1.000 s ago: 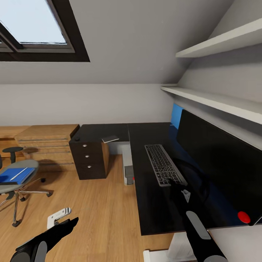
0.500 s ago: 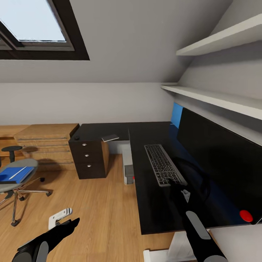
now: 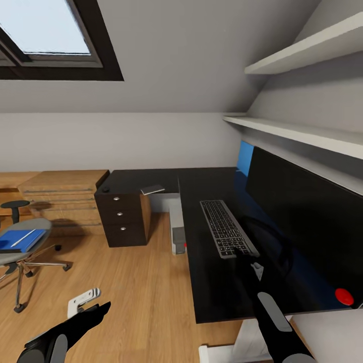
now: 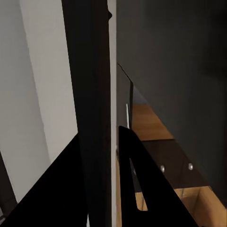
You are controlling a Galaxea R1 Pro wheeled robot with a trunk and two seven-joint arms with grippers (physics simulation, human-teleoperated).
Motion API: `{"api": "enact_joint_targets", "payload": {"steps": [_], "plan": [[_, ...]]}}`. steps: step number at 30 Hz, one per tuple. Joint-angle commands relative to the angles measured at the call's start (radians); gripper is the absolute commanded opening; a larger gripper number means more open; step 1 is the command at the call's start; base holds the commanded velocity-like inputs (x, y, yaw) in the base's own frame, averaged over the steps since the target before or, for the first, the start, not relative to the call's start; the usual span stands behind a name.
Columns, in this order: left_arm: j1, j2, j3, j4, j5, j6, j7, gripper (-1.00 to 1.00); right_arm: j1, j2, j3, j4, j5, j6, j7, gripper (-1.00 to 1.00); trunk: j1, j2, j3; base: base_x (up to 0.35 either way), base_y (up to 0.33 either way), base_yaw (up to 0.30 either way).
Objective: In the bedroom, organize the workspace by keeping the computer under the desk, ensuring the monitor is on the desk, placing the keyboard on the desk next to the monitor, placing the mouse on the desk next to the keyboard, moving the folder from the swivel chair onto the desk next to the mouse, stacking the notebook on top of the folder with the pen on top of the notebook, and positioning the swivel chair next to the desk.
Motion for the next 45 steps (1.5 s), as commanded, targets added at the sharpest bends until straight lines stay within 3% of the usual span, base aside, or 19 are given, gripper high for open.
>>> {"api": "enact_joint_targets", "payload": {"steps": [1, 34, 45], "plan": [[-0.001, -0.001, 0.002, -0.001, 0.005, 0.006, -0.002, 1.0, -0.001, 0.001, -0.004, 0.001, -0.013, 0.011, 0.006, -1.0, 0.004, -0.008, -0.004, 0.0, 0.0, 0.0], [-0.001, 0.001, 0.006, -0.001, 0.005, 0.006, -0.002, 1.0, -0.001, 0.003, -0.01, 0.018, -0.009, -0.035, 0.002, -1.0, 0.13, -0.239, -0.108, 0.0, 0.0, 0.0], [-0.001, 0.002, 0.004, -0.001, 0.005, 0.003, -0.008, 1.0, -0.001, 0.003, -0.01, 0.019, -0.008, -0.037, 0.002, -1.0, 0.13, -0.239, -0.108, -0.01, -0.005, 0.0]]}}
